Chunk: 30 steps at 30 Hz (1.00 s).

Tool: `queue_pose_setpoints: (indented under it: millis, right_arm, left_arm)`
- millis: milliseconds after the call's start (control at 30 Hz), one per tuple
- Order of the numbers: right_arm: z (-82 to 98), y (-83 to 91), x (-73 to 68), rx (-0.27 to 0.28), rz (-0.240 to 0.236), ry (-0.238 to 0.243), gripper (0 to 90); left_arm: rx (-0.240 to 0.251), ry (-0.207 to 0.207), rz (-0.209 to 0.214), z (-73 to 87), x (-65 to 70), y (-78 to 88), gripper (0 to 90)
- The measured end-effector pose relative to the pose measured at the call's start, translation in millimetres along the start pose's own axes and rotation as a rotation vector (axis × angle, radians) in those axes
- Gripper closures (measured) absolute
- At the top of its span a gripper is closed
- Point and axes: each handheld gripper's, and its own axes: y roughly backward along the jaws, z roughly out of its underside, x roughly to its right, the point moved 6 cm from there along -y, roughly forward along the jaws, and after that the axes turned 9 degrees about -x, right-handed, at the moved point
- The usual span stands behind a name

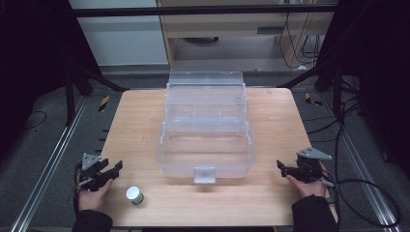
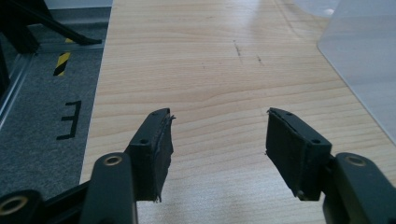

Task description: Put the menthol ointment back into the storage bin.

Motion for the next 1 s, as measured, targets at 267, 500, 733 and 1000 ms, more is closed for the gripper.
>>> queue_pose_setpoints:
  millis: [267, 500, 733, 1000]
  right_arm:
    - [-1.5, 10.7, -7.5, 0.029, -0.002, 0.014, 14.8]
    - [-5.3, 9.2, -10.0, 0.035, -0.018, 0.037, 16.0]
    - [-3.2, 4.8, -10.8, 0.024, -0.026, 0.051, 15.9]
    - [-1.1, 0.3, -14.0, -0.003, -0.016, 0.086, 14.9]
  left_arm:
    - [0.003, -0.070, 0.098, -6.9, 4.8, 10.1, 34.9]
    - [-0.019, -0.182, 0.179, -15.3, 9.9, 22.7, 34.5]
    - [-0.043, -0.297, 0.231, -20.5, 10.4, 33.7, 32.7]
    - [-0.065, -0.362, 0.285, -29.5, 9.0, 46.4, 32.8]
